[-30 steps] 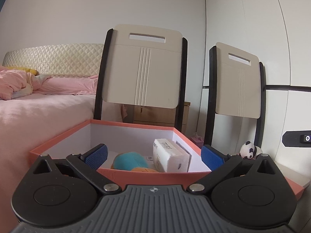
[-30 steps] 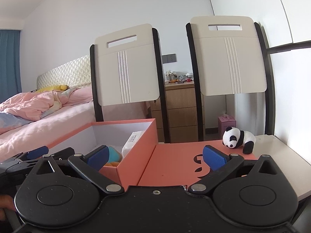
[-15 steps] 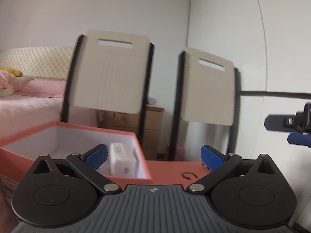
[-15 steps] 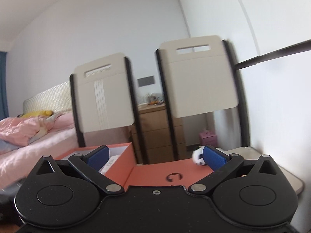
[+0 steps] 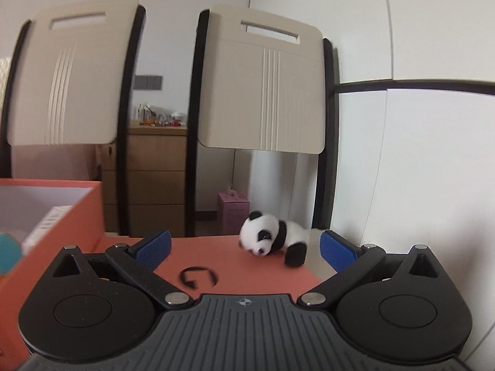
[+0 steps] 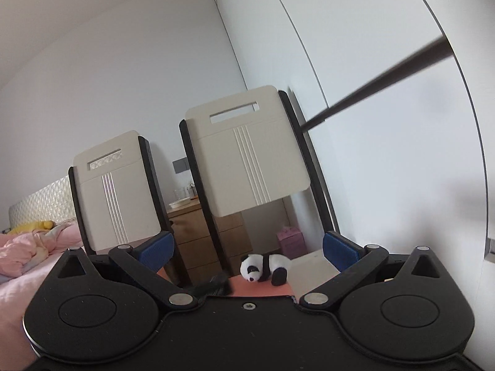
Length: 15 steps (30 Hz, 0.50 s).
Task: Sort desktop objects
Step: 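Move the left gripper down onto the black-and-white panda plush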
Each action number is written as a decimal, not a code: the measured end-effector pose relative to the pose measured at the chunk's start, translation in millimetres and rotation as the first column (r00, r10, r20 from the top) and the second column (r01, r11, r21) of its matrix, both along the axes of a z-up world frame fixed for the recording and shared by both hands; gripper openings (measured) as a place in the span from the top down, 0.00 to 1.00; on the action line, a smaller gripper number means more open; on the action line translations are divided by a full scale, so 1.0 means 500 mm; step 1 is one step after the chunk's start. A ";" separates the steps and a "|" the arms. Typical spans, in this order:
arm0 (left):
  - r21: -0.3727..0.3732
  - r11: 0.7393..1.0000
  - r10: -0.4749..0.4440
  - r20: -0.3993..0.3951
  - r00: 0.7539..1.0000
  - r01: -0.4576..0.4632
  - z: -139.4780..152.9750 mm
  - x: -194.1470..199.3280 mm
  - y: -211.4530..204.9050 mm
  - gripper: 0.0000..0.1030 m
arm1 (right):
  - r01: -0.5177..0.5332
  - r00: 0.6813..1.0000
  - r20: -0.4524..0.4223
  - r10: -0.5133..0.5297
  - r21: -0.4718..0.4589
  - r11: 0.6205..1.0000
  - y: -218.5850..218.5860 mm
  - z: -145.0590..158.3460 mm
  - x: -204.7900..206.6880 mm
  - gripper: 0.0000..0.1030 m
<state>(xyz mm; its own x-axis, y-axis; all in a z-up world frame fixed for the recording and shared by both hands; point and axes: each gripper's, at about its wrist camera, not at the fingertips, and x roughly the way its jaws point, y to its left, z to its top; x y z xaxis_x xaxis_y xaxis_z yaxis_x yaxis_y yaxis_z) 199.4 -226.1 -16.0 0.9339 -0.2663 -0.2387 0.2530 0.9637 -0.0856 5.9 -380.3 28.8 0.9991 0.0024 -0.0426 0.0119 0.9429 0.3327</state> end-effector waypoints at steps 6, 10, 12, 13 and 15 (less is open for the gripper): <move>-0.028 0.999 -0.025 -0.096 0.995 0.022 -0.001 0.167 -0.055 0.00 | -0.043 0.999 -0.018 0.045 0.096 0.994 -0.039 -0.009 0.012 0.01; -0.018 1.000 -0.004 -0.166 0.986 0.001 -0.030 0.264 -0.069 0.00 | -0.078 0.996 -0.020 0.082 0.160 0.984 -0.050 -0.015 0.019 0.01; -0.043 0.999 -0.022 -0.205 0.978 0.013 -0.043 0.298 -0.066 0.00 | -0.093 0.995 -0.021 0.099 0.185 0.978 -0.051 -0.018 0.023 0.01; -0.052 0.998 -0.041 -0.223 0.974 0.030 -0.048 0.309 -0.064 0.00 | -0.100 0.994 -0.021 0.107 0.197 0.975 -0.052 -0.019 0.024 0.01; -0.057 0.996 -0.081 -0.249 0.965 0.069 -0.058 0.330 -0.067 0.00 | -0.113 0.992 -0.022 0.121 0.210 0.971 -0.051 -0.020 0.026 0.01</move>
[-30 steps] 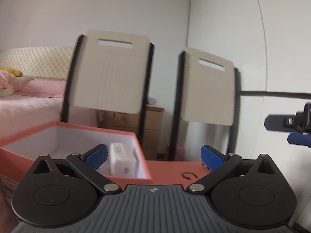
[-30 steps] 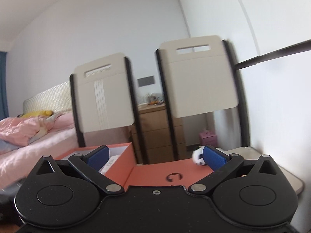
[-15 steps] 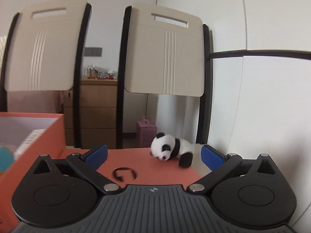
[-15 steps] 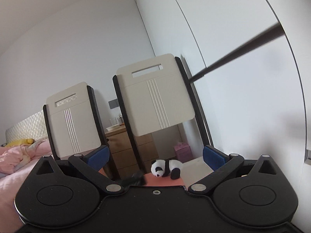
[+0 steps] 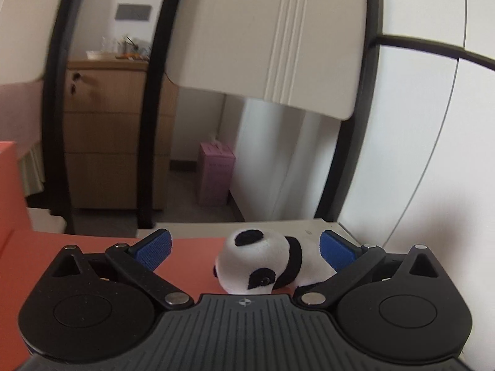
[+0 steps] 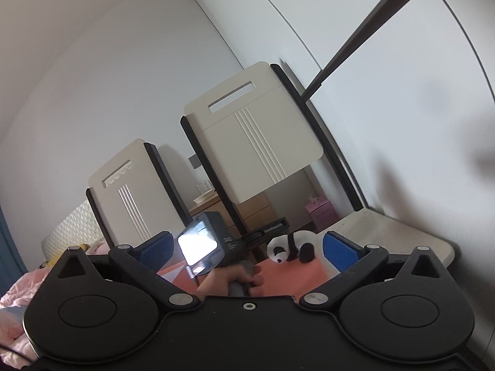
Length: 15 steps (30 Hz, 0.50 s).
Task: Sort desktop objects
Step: 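Move the left gripper down onto the black-and-white panda plush, then close the left gripper on the panda plush's body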
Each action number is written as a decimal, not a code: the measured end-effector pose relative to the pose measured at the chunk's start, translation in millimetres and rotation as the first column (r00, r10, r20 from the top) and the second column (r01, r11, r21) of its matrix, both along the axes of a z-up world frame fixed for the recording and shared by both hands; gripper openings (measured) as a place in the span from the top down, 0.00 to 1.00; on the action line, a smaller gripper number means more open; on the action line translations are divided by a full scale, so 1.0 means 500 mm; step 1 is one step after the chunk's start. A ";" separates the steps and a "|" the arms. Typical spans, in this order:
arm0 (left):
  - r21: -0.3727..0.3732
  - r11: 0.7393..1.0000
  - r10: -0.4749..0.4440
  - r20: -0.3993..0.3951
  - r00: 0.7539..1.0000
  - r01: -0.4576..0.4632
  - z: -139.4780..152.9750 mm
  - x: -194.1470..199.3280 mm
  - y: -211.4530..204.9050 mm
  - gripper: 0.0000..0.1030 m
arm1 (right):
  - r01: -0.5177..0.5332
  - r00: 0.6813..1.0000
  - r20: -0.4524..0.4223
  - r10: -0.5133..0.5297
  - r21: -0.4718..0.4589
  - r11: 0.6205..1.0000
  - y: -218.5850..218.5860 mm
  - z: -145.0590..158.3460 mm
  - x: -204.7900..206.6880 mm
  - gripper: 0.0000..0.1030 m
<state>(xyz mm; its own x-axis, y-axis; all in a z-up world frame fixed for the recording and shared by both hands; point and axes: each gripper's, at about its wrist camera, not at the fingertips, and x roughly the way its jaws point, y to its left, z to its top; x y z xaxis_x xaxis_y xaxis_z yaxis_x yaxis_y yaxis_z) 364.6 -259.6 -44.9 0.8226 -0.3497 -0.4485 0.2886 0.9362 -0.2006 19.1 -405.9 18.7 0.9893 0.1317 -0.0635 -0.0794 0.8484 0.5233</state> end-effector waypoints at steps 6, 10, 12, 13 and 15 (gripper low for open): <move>-0.013 0.999 -0.047 -0.034 0.998 0.047 -0.026 0.028 -0.004 0.03 | -0.033 0.999 -0.018 0.033 0.022 0.999 0.008 -0.004 0.010 0.01; -0.049 0.997 -0.068 -0.077 0.995 0.065 -0.037 0.037 -0.005 0.12 | -0.032 0.999 -0.022 0.033 0.033 0.999 0.006 -0.004 0.011 0.01; -0.050 0.996 -0.077 -0.067 0.995 0.074 -0.039 0.030 -0.004 0.16 | -0.032 0.999 -0.028 0.033 0.039 0.999 0.003 -0.005 0.012 0.01; -0.052 0.995 -0.086 -0.065 0.994 0.083 -0.039 0.028 -0.006 0.18 | -0.032 0.999 -0.030 0.034 0.045 0.998 0.000 -0.005 0.013 0.01; -0.047 0.995 -0.086 -0.065 0.994 0.083 -0.036 0.022 -0.011 0.26 | -0.013 0.999 -0.038 0.014 0.030 0.999 -0.002 -0.005 0.016 0.01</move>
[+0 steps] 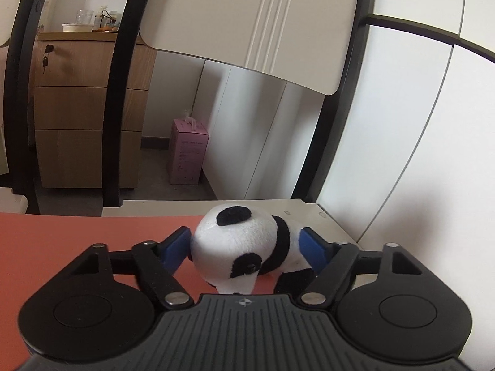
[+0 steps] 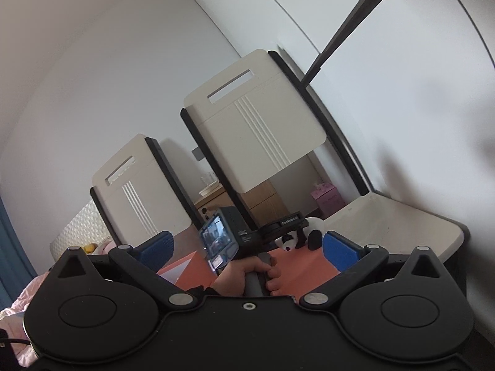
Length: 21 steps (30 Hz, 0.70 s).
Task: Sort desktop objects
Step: 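Close the left gripper on the panda plush's body, then lift the panda plush with the left gripper and carry it over the box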
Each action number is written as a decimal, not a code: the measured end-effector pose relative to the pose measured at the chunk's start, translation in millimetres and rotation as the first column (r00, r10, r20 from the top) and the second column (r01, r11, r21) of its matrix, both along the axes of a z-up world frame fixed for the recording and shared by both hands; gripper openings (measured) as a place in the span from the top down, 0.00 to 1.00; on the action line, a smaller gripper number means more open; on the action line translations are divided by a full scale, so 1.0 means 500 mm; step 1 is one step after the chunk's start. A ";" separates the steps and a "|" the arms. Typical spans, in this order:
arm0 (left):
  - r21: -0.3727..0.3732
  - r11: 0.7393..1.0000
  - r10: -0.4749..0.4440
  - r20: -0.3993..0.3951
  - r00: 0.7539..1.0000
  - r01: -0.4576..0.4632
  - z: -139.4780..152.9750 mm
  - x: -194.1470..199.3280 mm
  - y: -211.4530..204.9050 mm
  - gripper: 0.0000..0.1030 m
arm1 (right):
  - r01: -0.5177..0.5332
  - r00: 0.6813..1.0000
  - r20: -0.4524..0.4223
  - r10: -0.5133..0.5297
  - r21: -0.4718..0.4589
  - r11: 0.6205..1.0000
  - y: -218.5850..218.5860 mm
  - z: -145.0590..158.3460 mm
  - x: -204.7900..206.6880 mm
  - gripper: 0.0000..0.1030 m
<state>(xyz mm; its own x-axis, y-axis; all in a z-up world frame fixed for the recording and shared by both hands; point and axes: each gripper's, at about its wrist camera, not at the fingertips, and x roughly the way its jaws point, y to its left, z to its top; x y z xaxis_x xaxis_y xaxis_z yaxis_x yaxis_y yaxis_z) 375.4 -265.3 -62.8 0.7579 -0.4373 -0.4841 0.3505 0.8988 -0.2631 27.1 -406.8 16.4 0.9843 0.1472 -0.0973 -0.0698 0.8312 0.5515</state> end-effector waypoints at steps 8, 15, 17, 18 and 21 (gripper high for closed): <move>0.054 0.998 -0.035 0.010 0.999 0.035 0.017 -0.026 -0.009 0.41 | 0.045 0.992 -0.109 -0.058 -0.118 0.992 0.009 -0.011 0.036 0.01; 0.072 0.996 -0.060 0.041 0.997 0.057 0.039 -0.068 -0.003 0.42 | 0.054 0.990 -0.122 -0.075 -0.167 0.985 0.023 -0.010 0.042 0.01; 0.075 0.995 -0.067 0.057 0.996 0.063 0.053 -0.082 0.000 0.42 | 0.058 0.989 -0.124 -0.081 -0.173 0.983 0.024 -0.010 0.044 0.01; 0.070 0.996 -0.067 0.066 0.996 0.062 0.062 -0.089 0.003 0.42 | 0.061 0.989 -0.125 -0.084 -0.176 0.982 0.024 -0.010 0.044 0.01; 0.065 0.996 -0.060 0.097 0.993 0.054 0.093 -0.113 0.013 0.42 | 0.065 0.987 -0.135 -0.091 -0.184 0.981 0.027 -0.012 0.049 0.01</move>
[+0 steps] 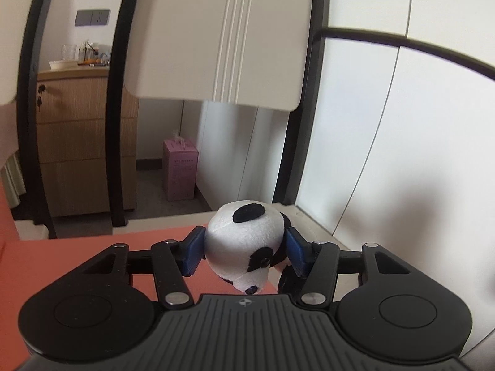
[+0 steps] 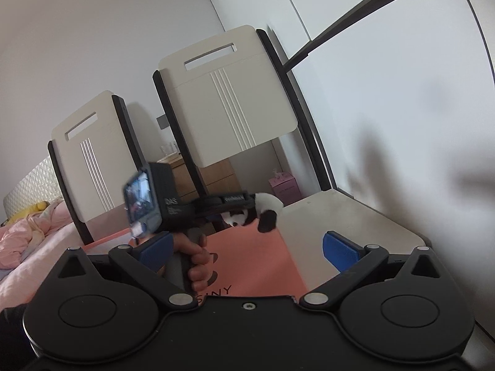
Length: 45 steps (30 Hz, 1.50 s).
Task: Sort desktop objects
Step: 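Lift the panda plush with the left gripper and carry it over the box, then lower the panda plush into the box and open the left gripper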
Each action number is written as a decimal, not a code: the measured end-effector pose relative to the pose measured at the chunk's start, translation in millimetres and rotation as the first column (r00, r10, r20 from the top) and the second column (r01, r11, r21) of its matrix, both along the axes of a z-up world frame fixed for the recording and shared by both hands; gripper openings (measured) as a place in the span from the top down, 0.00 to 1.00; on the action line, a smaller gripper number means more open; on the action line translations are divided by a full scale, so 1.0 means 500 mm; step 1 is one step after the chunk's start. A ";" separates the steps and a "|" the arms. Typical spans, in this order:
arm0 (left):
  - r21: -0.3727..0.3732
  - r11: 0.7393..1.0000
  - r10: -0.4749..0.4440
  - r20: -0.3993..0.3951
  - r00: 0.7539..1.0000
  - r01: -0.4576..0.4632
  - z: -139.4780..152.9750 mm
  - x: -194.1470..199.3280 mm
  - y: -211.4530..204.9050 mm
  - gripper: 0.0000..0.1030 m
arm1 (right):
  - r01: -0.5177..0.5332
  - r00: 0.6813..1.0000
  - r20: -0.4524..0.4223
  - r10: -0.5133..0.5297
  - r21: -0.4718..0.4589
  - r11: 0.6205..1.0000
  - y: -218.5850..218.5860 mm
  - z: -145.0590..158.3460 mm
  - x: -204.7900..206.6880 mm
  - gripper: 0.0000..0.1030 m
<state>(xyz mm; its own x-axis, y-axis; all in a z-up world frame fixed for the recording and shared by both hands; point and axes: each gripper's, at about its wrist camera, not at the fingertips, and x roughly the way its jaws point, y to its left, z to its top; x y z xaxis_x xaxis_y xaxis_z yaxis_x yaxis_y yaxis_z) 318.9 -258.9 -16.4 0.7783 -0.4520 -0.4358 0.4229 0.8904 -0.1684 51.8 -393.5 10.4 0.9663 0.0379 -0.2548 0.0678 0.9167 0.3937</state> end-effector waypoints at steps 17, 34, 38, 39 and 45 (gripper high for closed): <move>-0.077 0.991 0.124 0.228 0.966 -0.109 0.198 -0.177 0.223 0.42 | -0.066 0.998 -0.013 0.066 -0.029 0.997 0.101 0.003 0.034 0.01; -0.074 0.920 0.387 0.334 0.860 -0.385 0.187 -0.298 0.540 0.42 | -0.197 0.980 -0.013 0.197 0.000 0.980 0.239 0.004 0.099 0.01; -0.042 0.886 0.447 0.343 0.826 -0.462 0.163 -0.315 0.599 0.42 | -0.214 0.977 -0.011 0.214 0.007 0.977 0.263 0.005 0.116 0.01; -0.044 0.873 0.470 0.334 0.817 -0.485 0.156 -0.317 0.618 0.42 | -0.219 0.976 -0.011 0.219 0.007 0.976 0.268 0.005 0.120 0.01; -0.036 0.811 0.574 0.239 0.783 -0.584 0.105 -0.313 0.709 0.41 | -0.249 0.968 -0.015 0.249 0.009 0.968 0.298 0.006 0.139 0.01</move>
<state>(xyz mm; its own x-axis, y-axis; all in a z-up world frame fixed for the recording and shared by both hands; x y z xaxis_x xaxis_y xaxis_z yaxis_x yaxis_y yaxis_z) 162.4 95.8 36.0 0.9668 0.1288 -0.2208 -0.1526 0.9838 -0.0942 121.1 -244.7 13.3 0.9219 0.2786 -0.2692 -0.1558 0.9029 0.4007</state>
